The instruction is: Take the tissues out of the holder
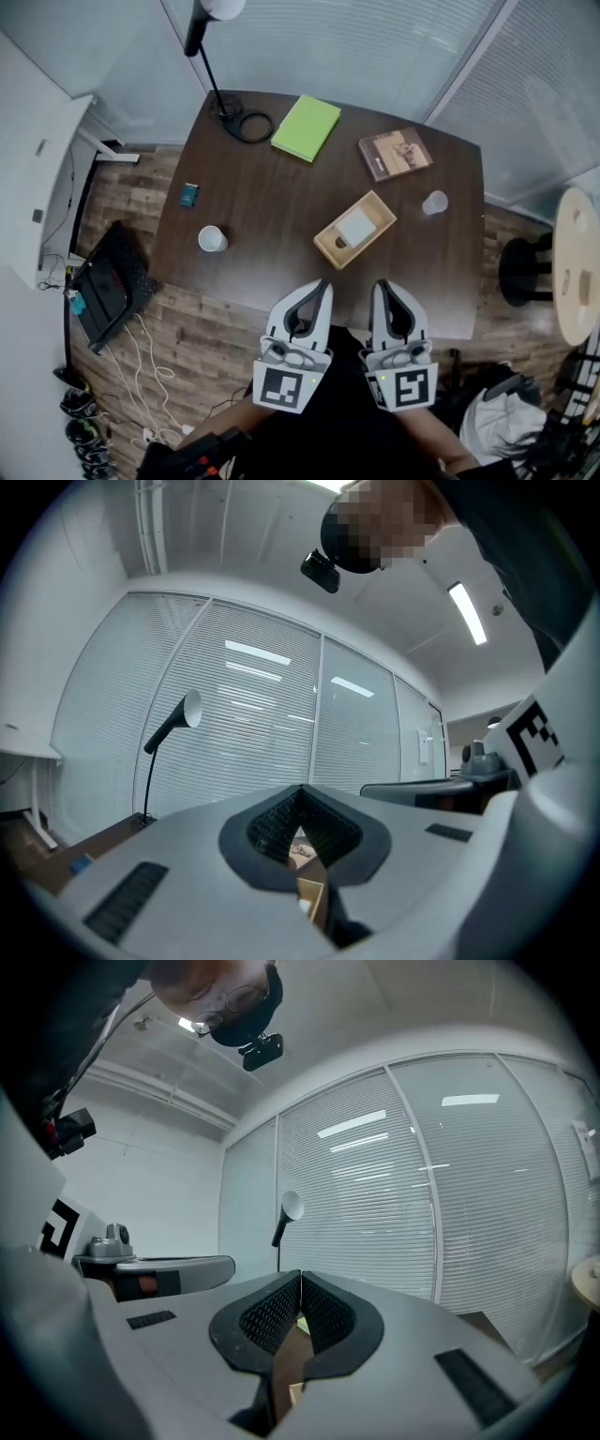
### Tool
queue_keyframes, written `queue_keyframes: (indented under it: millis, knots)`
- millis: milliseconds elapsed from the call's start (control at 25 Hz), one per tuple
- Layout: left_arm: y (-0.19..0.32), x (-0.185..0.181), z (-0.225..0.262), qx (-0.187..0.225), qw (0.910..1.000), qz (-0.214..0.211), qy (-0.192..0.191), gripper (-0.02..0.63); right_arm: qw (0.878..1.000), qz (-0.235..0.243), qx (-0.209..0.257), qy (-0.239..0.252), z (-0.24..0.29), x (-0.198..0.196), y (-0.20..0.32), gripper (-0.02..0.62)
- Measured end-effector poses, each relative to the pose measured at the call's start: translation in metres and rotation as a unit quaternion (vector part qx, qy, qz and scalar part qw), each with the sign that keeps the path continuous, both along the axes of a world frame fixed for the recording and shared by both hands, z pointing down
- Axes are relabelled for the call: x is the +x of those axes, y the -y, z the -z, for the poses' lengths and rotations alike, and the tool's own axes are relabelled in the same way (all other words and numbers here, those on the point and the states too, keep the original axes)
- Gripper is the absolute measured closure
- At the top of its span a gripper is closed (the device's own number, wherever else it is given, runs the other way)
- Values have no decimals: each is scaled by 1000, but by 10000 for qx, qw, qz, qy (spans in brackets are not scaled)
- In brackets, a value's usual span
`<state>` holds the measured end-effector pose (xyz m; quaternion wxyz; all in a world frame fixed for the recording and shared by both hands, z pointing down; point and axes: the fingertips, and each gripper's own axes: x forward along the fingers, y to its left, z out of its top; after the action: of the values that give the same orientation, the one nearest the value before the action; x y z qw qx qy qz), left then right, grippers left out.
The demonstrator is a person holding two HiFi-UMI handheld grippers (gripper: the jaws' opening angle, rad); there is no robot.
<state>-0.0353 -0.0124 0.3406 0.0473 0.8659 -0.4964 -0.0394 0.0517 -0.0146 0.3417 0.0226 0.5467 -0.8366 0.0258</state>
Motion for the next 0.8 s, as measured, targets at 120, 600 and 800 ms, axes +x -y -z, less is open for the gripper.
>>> queue_keyframes:
  millis: [120, 600, 800]
  knots:
    - [10, 9, 1, -72, 10000, -40, 20, 607, 9999, -71, 73, 112, 4, 12, 12, 584]
    - [40, 42, 4, -33, 9999, -122, 113, 607, 9996, 3, 117, 269, 2, 39, 40, 584]
    - [50, 53, 1, -99, 9999, -47, 97, 607, 9995, 110, 97, 271, -1, 50, 52, 584]
